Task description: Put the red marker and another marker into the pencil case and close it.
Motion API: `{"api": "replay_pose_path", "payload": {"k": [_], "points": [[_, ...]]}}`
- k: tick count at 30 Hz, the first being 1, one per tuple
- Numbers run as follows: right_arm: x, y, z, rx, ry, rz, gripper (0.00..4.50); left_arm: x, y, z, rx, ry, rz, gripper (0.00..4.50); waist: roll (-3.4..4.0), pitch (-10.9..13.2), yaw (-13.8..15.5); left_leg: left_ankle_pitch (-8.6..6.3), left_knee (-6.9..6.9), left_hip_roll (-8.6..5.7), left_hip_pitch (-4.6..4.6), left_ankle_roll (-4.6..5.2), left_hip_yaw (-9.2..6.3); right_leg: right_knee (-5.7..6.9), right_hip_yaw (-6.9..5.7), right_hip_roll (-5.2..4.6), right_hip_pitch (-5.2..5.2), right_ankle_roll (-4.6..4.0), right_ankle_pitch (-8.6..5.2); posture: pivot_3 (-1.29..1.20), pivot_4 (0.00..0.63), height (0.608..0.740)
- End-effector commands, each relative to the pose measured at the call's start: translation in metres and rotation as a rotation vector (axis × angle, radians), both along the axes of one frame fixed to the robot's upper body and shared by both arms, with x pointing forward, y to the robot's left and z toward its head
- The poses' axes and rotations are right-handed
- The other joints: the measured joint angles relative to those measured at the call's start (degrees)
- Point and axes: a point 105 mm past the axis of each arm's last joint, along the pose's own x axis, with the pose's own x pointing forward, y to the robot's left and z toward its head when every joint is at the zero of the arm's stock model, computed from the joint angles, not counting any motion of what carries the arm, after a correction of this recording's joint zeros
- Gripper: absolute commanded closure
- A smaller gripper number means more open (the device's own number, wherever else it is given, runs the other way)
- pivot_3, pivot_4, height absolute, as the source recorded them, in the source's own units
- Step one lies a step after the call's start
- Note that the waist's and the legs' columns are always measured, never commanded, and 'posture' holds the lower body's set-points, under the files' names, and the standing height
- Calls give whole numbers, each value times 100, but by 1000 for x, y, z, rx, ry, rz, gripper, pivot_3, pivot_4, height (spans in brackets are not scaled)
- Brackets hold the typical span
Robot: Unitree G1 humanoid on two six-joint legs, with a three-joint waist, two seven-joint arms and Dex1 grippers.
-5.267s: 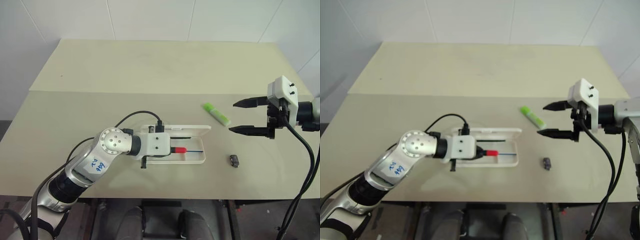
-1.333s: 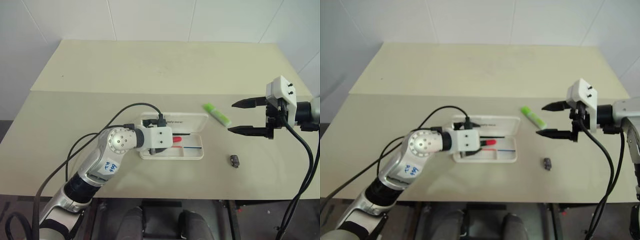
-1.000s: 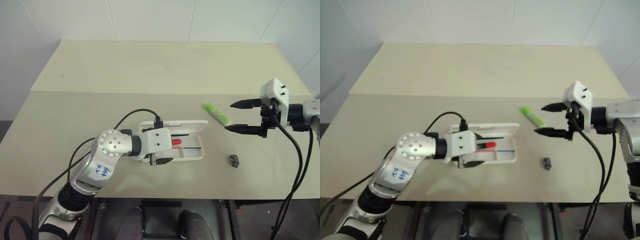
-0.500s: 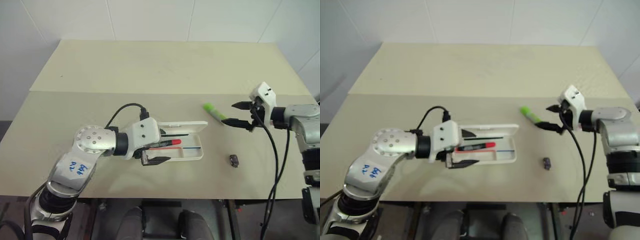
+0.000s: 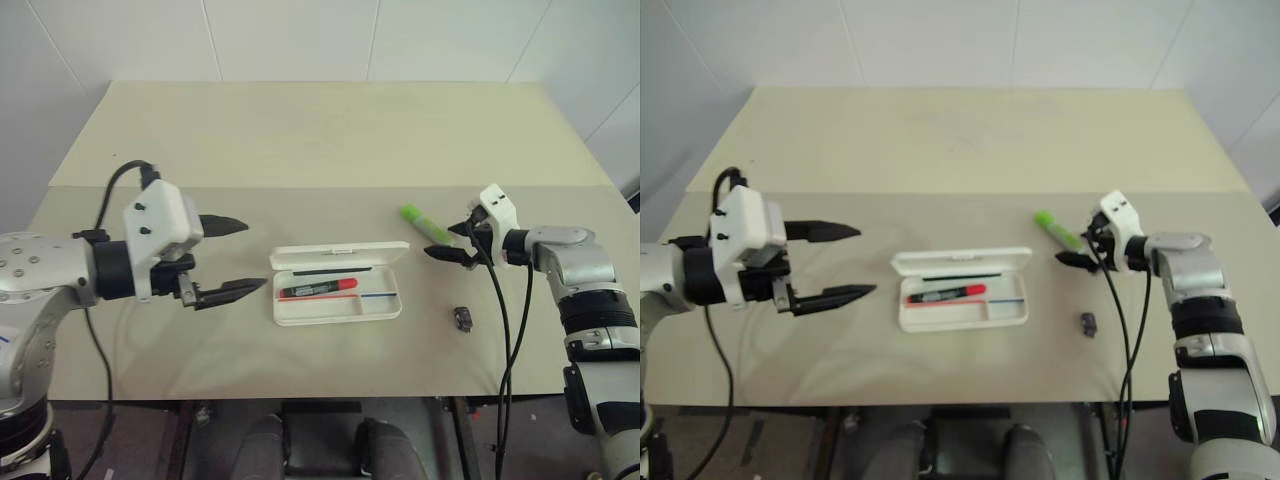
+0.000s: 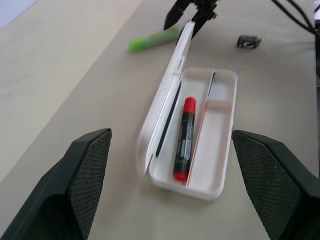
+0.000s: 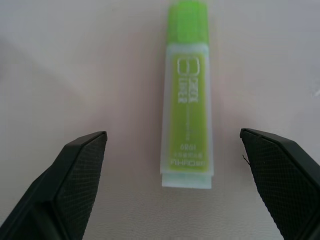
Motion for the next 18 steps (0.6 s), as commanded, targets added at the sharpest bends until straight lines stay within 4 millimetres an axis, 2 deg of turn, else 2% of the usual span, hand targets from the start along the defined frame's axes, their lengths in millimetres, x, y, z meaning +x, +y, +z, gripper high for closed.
{"api": "replay_pose_path", "payload": {"k": [1, 2, 3, 5, 8, 9, 12, 18], "points": [[3, 1, 2, -6, -15, -27, 973, -7, 2, 5, 9, -37, -20, 357, -2, -1, 2, -1, 1, 1, 0, -1, 0, -1, 0, 0, 0, 0, 0, 0, 150, 740], [3, 1, 2, -7, -14, -26, 1340, -8, 2, 5, 9, -34, -23, 357, -2, -1, 1, -1, 1, 1, 0, -2, 0, -1, 0, 0, 0, 0, 0, 0, 150, 740], [2, 1, 3, -7, -16, -24, 1950, -9, 3, 5, 9, -33, -24, 357, -2, -1, 1, -2, 0, 1, 1, -3, 0, -1, 1, 0, -1, 0, 0, 0, 150, 740], [1, 1, 6, -7, -20, -18, 2289, -9, 6, 4, 9, -26, -21, 357, -2, -1, -2, -3, -2, 4, 1, -5, 0, -2, 2, 4, -2, 0, 0, 0, 150, 740], [-4, 3, 17, 4, -49, 31, 3294, -11, 11, 1, 13, -7, -23, 357, -2, -1, -5, -3, -7, 3, 1, -5, 4, -2, 5, 4, -5, 0, 0, 0, 150, 740], [-6, 3, 21, 6, -59, 50, 3435, -11, 11, -1, 17, -1, -28, 357, -2, -1, -5, -3, -7, 3, 1, -5, 4, -2, 6, 4, -6, 0, 0, 0, 150, 740], [-12, 7, 39, 18, -104, 99, 3427, -13, 10, -2, 13, 1, -46, 357, -1, -1, -3, -3, -10, 4, 1, -5, 7, -1, 9, 4, -9, 0, 0, 0, 150, 740], [-33, 16, 101, 27, -271, 251, 3427, -3, 15, 2, -1, -22, -14, 357, -1, -1, 5, -4, -10, 4, 0, -5, 10, -3, 13, 4, -12, 0, 0, 0, 150, 740]]}}
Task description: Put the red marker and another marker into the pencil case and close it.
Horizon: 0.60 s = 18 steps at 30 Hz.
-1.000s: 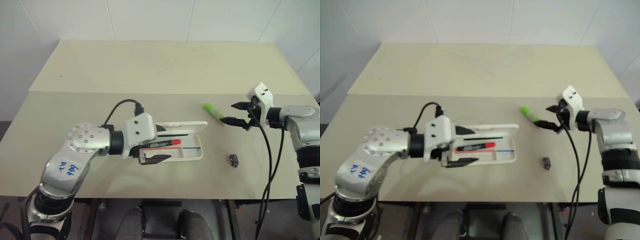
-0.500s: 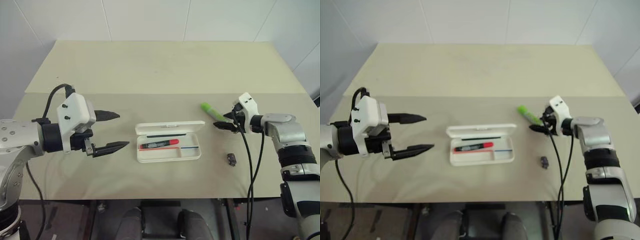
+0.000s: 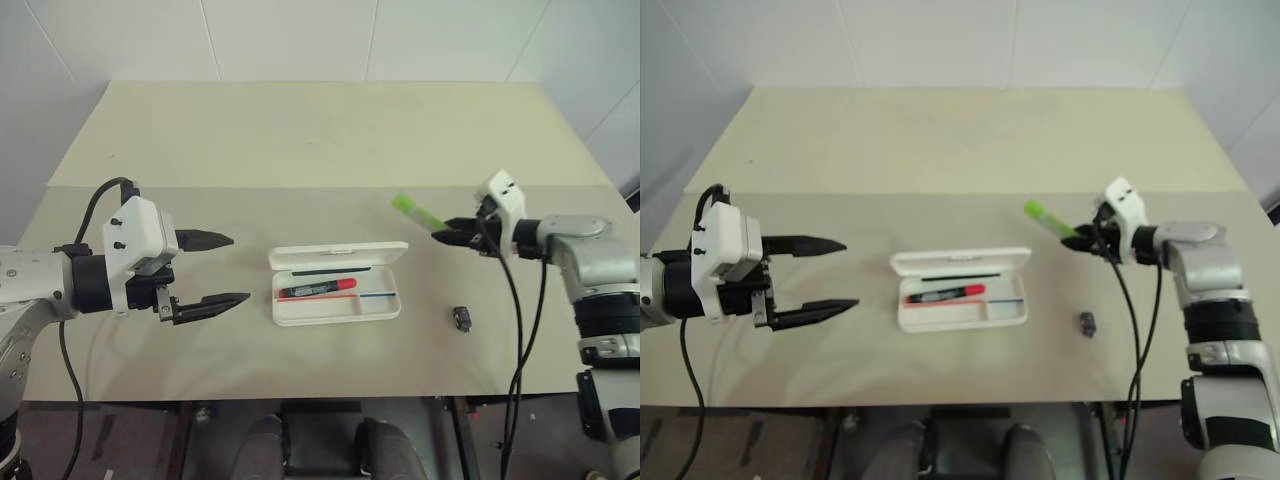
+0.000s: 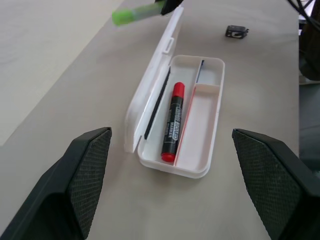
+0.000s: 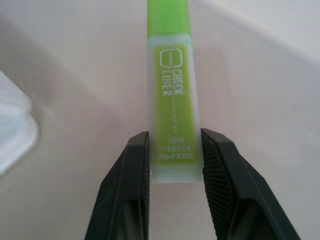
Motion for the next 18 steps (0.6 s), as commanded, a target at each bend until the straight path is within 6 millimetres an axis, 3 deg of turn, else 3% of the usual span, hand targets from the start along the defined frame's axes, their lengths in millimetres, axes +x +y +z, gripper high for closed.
{"api": "replay_pose_path", "payload": {"k": [1, 4, 5, 9, 18], "points": [[-17, 12, 58, 38, -163, 125, 3427, 2, 3, 10, 4, -49, 4, 357, 0, 0, -2, 0, 0, 0, 0, 0, 0, 0, 0, 0, 0, 0, 0, 0, 150, 740], [-45, 39, 79, 60, -187, 319, 3427, 2, 5, 11, 7, -49, 1, 357, 0, 0, -13, -1, -2, 1, 0, 0, 2, 0, 2, 0, -2, 0, 0, 0, 150, 740], [-63, 54, 83, 65, -191, 441, 3427, 1, 7, 9, 14, -38, 0, 357, 0, 0, -15, -2, -3, 3, 1, -2, 2, 1, 3, 2, -2, 0, 0, 0, 150, 740], [-110, 87, 80, 52, -185, 739, 3427, -1, 16, -3, 52, 25, 7, 357, 0, 0, -11, -7, -10, 14, 1, -8, 1, 3, 3, 14, -2, -1, 0, 0, 150, 740], [-114, 103, 33, -97, -77, 806, 3427, -3, 28, -31, 183, 109, 48, 357, -3, -1, 0, -20, 5, 13, 2, -4, 10, -10, 16, 11, -7, -3, 0, 0, 150, 740]]}}
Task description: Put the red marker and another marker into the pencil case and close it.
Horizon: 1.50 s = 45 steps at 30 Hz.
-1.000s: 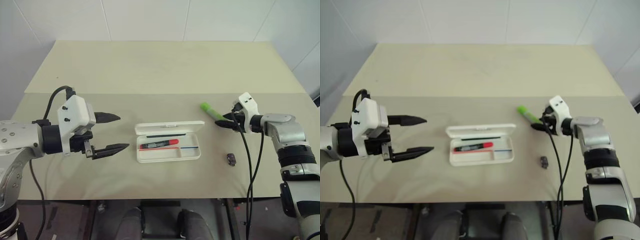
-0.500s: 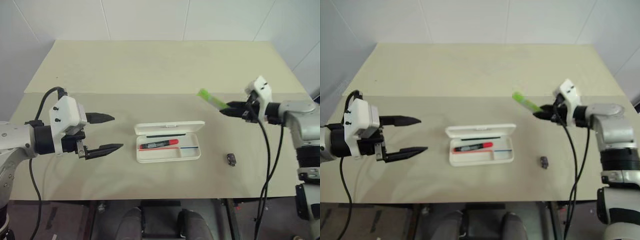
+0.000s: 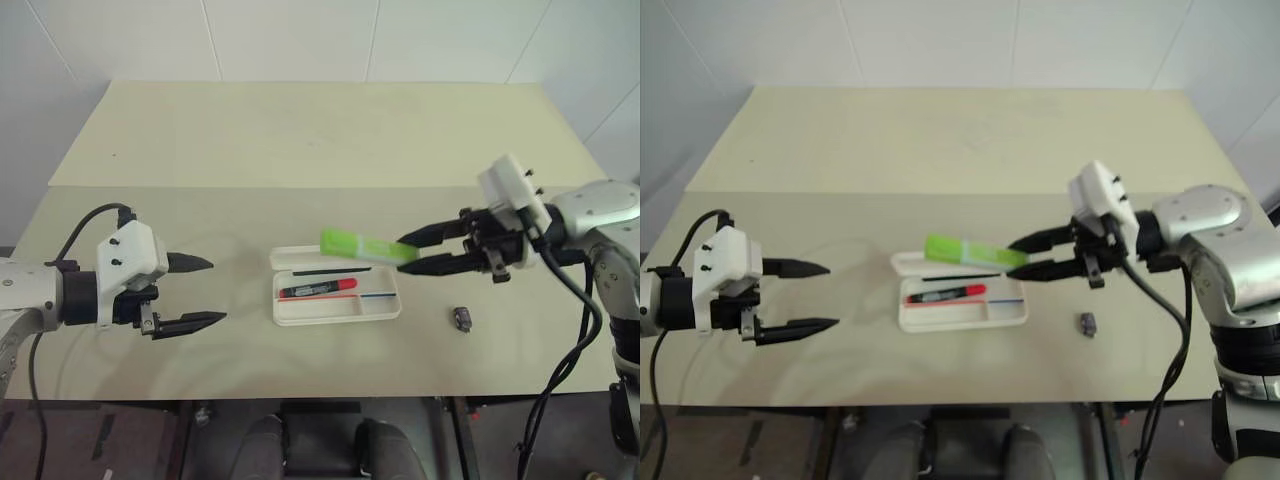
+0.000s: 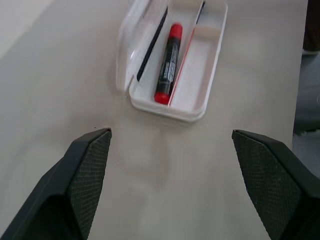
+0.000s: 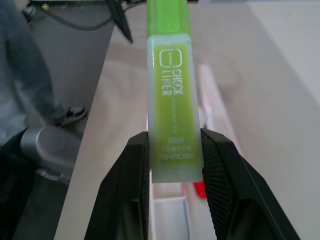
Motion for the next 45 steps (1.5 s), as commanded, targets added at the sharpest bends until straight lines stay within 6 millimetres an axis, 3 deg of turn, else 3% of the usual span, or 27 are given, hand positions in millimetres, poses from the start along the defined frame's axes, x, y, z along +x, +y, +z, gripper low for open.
{"api": "replay_pose_path", "payload": {"k": [1, 10, 19, 35, 43, 45], "points": [[-2, 6, -11, -67, -42, 11, 3427, -2, 0, 1, 70, -23, -8, 357, 0, 0, -8, 0, -2, 0, -2, 0, 5, 2, 8, 0, -8, 0, 0, 0, 150, 740], [8, 25, -63, -185, -45, 17, 3427, -6, -13, -2, 52, -20, -37, 357, -1, -1, -29, 0, -5, 4, -2, 0, 43, 23, 45, 3, -41, 0, 0, 0, 150, 740], [23, 44, -87, -213, -45, -11, 3427, -11, -24, -4, 42, -11, -44, 357, -8, -5, -19, 0, -3, 7, -7, -1, 53, 28, 55, 6, -52, 0, 0, 0, 150, 740], [33, 65, -88, -202, -64, -30, 3427, -14, -27, -4, 37, -10, -20, 357, -8, -5, -21, 0, -5, 8, -8, -1, 62, 31, 65, 8, -62, -1, 0, 0, 150, 740], [28, 62, -88, -211, -53, -12, 546, -12, -27, -4, 38, -13, -20, 357, -8, -5, -20, 0, -5, 8, -8, -1, 63, 31, 67, 7, -62, -1, 0, 0, 150, 740], [28, 59, -85, -212, -57, -11, 29, -12, -27, -4, 39, -14, -21, 357, -8, -5, -20, 0, -5, 8, -8, -1, 64, 31, 67, 7, -62, -1, 0, 0, 150, 740]]}}
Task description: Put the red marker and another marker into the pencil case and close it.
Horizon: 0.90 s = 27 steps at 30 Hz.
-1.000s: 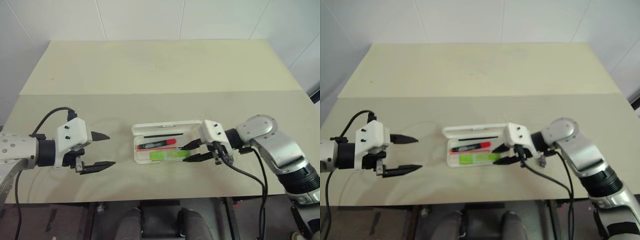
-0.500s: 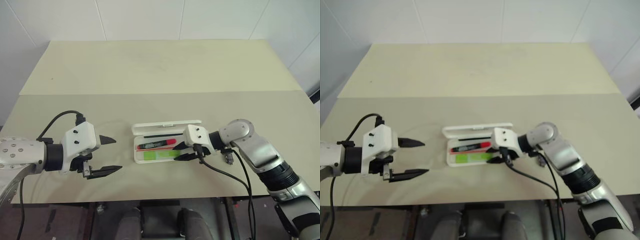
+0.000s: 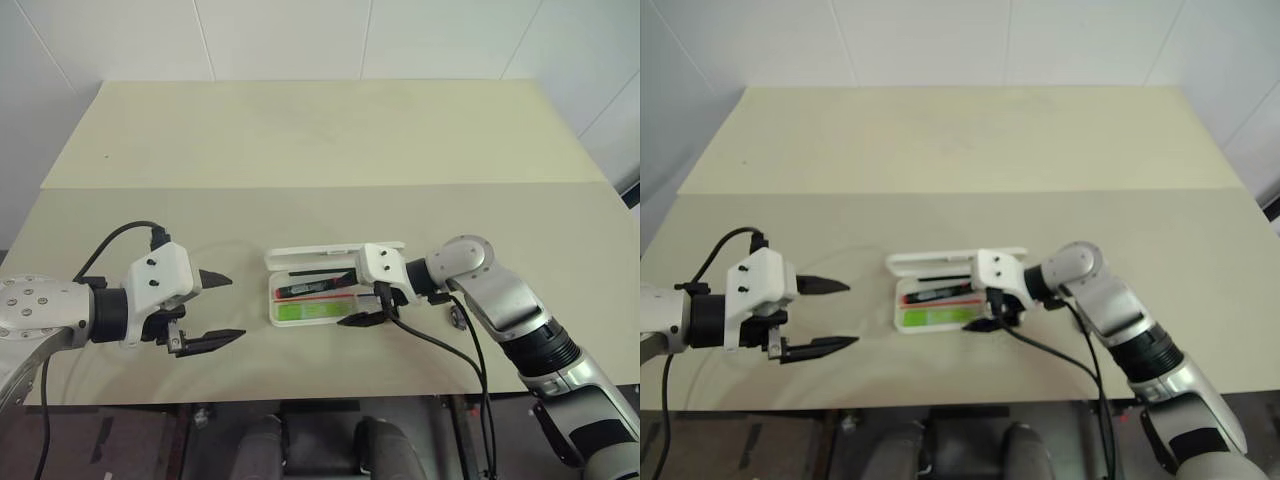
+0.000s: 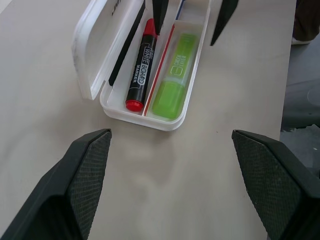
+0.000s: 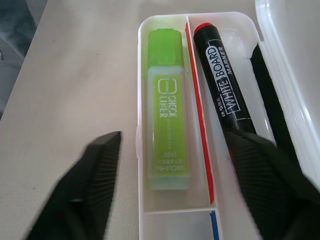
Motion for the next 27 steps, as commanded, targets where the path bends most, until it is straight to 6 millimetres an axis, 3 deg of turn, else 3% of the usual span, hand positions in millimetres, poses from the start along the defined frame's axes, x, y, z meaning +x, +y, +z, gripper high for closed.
{"api": "replay_pose_path", "payload": {"k": [1, 6, 10, 14, 16, 20, 27], "points": [[-6, -4, 12, 7, -32, 31, 29, -1, -2, 6, 10, -37, -16, 357, 0, 0, 0, 0, 0, 0, 0, 0, 0, 0, 0, 0, 0, 0, 0, 0, 150, 740], [-17, -24, 24, 12, -13, 36, 29, 0, -5, 8, -6, -42, -43, 357, 0, 0, 26, 0, -1, 0, -1, 0, 0, -2, 0, 0, -1, 0, 0, 0, 150, 740], [-34, -63, 38, 3, 23, -30, 29, 3, -14, 5, -22, -33, -94, 357, -2, -1, 47, -3, 3, -3, -2, 4, 0, -7, -1, -3, 5, 0, 0, 0, 150, 740], [-38, -105, 47, -12, 36, -224, 29, 9, -19, 3, -38, -34, -126, 357, -3, -2, 34, -4, 1, 0, 1, 5, 0, -5, -1, 0, 5, 0, 1, 0, 150, 740], [-30, -130, 43, -45, 19, -377, 29, 12, -22, 3, -48, -35, -145, 357, -5, -3, 15, -4, 0, 0, 1, 5, 1, -7, 0, 0, 5, 0, 1, 0, 150, 740], [-18, -162, 31, -90, -1, -596, 29, 16, -28, 2, -63, -38, -178, 357, -5, -4, 14, -3, 1, 1, 9, 5, 12, -2, 11, 0, 4, -1, 1, 0, 150, 740], [-18, -180, 15, -135, 36, -801, 29, 21, -35, 1, -70, -37, -220, 357, -5, -4, 26, -3, 6, -1, 4, 5, 12, -1, 12, -1, 1, 0, 2, 0, 150, 740]]}}
